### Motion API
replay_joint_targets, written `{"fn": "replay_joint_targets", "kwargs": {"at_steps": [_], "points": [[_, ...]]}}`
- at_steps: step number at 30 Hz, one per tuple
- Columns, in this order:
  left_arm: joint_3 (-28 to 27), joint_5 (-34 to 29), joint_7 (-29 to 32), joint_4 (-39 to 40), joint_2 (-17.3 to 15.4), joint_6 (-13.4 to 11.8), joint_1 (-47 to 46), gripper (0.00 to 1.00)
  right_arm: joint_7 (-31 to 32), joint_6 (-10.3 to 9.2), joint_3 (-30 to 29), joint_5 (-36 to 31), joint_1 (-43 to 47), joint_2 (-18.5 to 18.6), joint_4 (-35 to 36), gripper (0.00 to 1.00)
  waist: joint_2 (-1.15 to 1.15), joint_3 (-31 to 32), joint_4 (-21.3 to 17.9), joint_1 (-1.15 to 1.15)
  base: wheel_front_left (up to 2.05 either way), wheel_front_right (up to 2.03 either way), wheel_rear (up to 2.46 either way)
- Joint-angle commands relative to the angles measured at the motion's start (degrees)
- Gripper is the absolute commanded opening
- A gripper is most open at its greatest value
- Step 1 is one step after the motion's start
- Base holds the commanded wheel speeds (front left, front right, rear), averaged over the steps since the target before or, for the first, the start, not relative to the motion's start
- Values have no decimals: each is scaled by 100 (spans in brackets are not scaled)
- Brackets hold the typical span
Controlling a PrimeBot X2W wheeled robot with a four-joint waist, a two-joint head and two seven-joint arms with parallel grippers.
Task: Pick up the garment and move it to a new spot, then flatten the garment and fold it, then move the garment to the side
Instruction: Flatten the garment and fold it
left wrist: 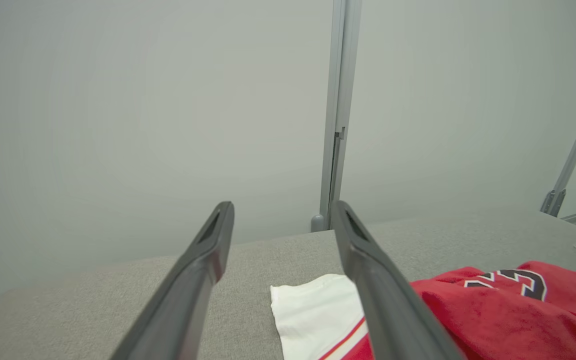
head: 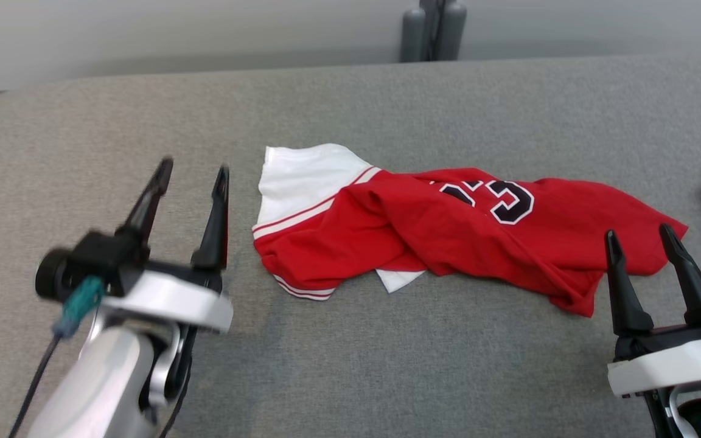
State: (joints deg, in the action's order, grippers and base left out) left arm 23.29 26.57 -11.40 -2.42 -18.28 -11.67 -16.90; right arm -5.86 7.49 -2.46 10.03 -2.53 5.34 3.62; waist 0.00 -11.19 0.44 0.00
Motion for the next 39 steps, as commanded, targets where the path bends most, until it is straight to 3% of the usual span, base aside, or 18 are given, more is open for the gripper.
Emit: {"fn": "replay_joint_targets", "kwargs": {"at_steps": [1,6,13,20,26,27,28,33,39], "points": [[19,-39,93,-54,18,66,-318,100,-29,1,29,27,-108,39,38,100,0,-216,-140,0,0,0,0],[179,52,553,-505,232,282,-1279,100,-146,0,78,94,-316,31,-3,100,0,-596,-432,0,0,0,0],[351,361,1342,-2413,480,800,-2502,100,-368,1,242,211,-635,-13,-181,100,0,-1085,-840,0,0,0,0],[486,543,2030,-4172,635,1145,-3185,100,-499,1,290,292,-807,8,-349,100,0,-1254,-999,0,0,0,0],[627,615,2551,-5106,754,1311,-3339,100,-553,1,315,313,-873,7,-398,100,0,-1250,-1054,0,0,0,0],[661,614,2592,-5227,766,1333,-3353,42,-555,1,319,305,-875,8,-410,100,0,-1242,-1059,0,0,0,0],[684,581,2561,-5312,778,1353,-3387,0,-564,1,317,313,-874,9,-416,100,0,-1233,-1063,0,0,0,0],[908,286,2085,-5487,797,1315,-3531,0,-598,1,278,308,-836,10,-409,100,0,-1157,-1037,0,0,0,0],[1054,-29,984,-5300,803,1135,-3651,0,-565,1,181,246,-728,4,-365,100,0,-989,-944,0,0,0,0]]}}
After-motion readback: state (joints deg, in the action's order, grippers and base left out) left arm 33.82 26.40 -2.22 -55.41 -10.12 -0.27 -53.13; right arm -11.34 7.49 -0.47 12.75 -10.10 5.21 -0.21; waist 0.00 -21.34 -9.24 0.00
